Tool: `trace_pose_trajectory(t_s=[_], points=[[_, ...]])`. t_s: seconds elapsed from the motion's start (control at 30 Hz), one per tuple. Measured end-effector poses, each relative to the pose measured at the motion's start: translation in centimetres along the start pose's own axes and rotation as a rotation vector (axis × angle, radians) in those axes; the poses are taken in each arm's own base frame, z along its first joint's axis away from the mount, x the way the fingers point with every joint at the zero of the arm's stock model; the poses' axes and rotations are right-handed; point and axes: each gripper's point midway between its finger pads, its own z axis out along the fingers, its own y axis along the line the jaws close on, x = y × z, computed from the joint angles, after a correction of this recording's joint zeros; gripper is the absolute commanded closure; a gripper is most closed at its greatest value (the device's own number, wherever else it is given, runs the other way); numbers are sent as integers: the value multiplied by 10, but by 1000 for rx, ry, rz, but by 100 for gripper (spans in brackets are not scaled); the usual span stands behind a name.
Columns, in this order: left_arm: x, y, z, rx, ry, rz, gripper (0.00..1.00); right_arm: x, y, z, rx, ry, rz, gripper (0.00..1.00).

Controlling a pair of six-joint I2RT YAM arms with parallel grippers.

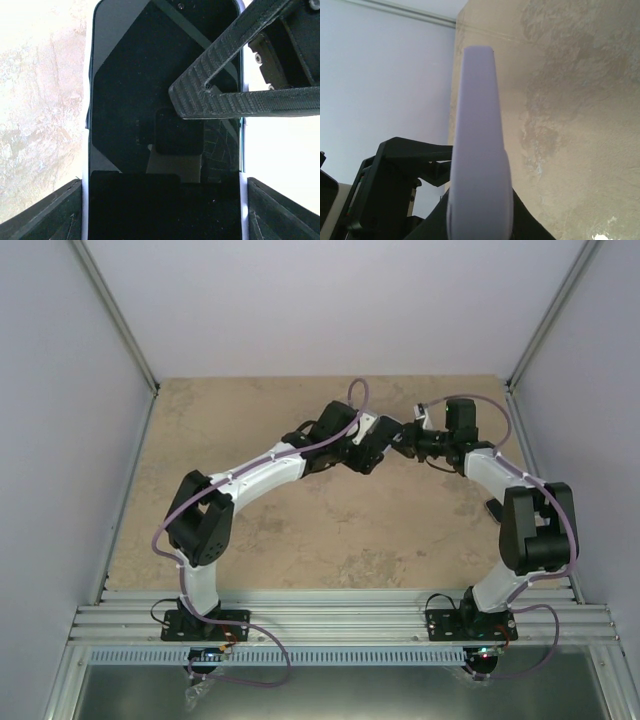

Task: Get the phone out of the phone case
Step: Pick up the phone at the center of the board.

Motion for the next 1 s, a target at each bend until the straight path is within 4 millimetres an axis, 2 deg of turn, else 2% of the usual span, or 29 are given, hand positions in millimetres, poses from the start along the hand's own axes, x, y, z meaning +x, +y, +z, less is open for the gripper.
trace_pose_trajectory(t_s=[0.13,0.2,0.27,0.33,0.5,0.57,0.6,0.67,0.83,1.0], points=[[-3,-2,-5,6,-4,21,3,0,7,-2,-16,-1,-6,100],[-2,-6,-11,26,6,45,1,-1,11,-4,-23,-6,-22,99],[-5,-10,-25,56,10,63,1,-1,16,-6,-36,-7,-36,99],[-10,-15,-44,113,1,75,1,-3,22,-10,-45,-19,-64,99],[-29,-12,-115,216,-95,105,1,-6,49,-20,-121,-30,-163,99],[-29,-13,-145,253,-133,122,1,-5,61,-23,-168,-23,-210,99],[-28,-12,-150,258,-140,121,0,-4,69,-25,-201,-14,-241,99],[-23,-17,-163,296,-154,134,1,-2,80,-27,-244,-1,-282,99],[14,-25,-187,379,-147,137,1,6,110,-39,-349,18,-413,100],[28,-36,-202,455,-154,166,5,26,160,-60,-473,19,-606,100]])
